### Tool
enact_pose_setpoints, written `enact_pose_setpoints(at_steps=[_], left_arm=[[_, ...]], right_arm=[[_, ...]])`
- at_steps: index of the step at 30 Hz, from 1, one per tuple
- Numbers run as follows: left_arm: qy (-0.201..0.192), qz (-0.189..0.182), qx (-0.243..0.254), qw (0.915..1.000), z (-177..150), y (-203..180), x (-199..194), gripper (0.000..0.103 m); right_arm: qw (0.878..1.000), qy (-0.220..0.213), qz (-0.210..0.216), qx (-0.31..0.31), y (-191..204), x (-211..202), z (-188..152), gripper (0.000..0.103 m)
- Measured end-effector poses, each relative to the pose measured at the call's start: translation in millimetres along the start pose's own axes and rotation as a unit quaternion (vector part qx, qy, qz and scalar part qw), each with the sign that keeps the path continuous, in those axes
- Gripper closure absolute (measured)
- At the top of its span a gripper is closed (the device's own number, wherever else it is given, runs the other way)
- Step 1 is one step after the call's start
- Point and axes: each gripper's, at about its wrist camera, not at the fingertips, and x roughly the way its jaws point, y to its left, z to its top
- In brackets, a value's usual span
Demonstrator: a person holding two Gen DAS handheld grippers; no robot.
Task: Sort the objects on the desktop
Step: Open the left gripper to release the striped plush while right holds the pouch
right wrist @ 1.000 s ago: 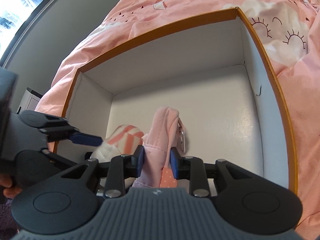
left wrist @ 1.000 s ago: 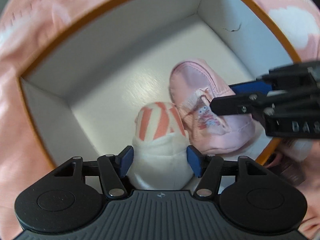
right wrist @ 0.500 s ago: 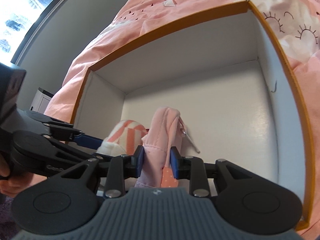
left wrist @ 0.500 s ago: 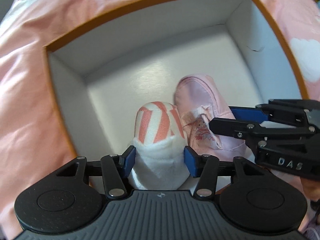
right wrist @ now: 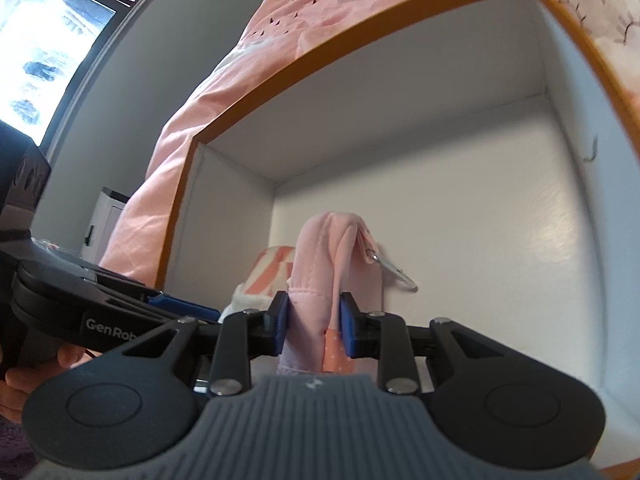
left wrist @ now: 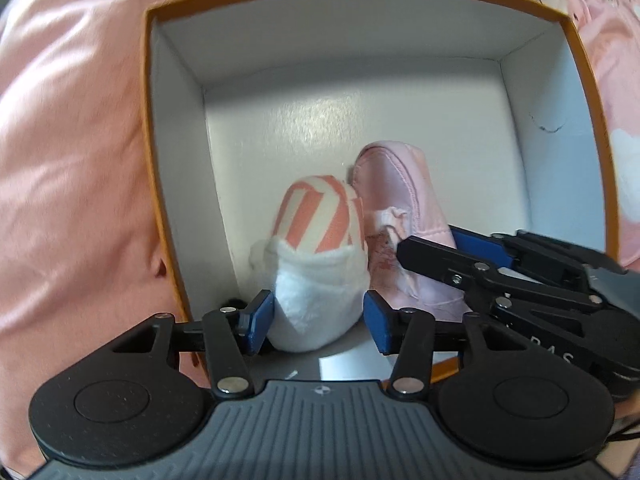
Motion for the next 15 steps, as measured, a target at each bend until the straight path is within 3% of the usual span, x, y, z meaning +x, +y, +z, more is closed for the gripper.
enact_pose_setpoints(at_steps=[4,5,7,9,12,15], left_arm=[[-0.014,-0.074,-0.002,0.9971,-10.7,13.2,-9.3,0.045],[-0.029,-0.075,0.003,0.9968,-13.8,13.4,-13.7,0.045],[-0.06,-0.024,0.053,0.9965,-18.2,1.2,-21.9,0.045],[-0.07,0.04,0.118,0.9897,-18.0,-14.0,-23.2,0.045],[-0.078,0.113,0.229,0.9636,-24.0,-32.8,-11.8,0.045],[-0.06,0.161,0.295,0.94,-24.5,-47.2,7.1,0.045]], right_arm=[[1.0,0.003,0.016,0.01,0.1,4.7,-0.7,0.075],[1.0,0.003,0.015,0.01,0.8,4.7,-0.7,0.075],[1.0,0.001,0.005,0.004,3.2,1.3,-0.2,0.075],[1.0,-0.002,-0.012,-0.003,3.5,-3.8,1.0,0.075],[1.0,-0.005,-0.021,0.003,-2.2,-9.0,2.5,0.075],[1.0,-0.002,-0.017,0.003,-3.9,-9.1,0.7,0.075]])
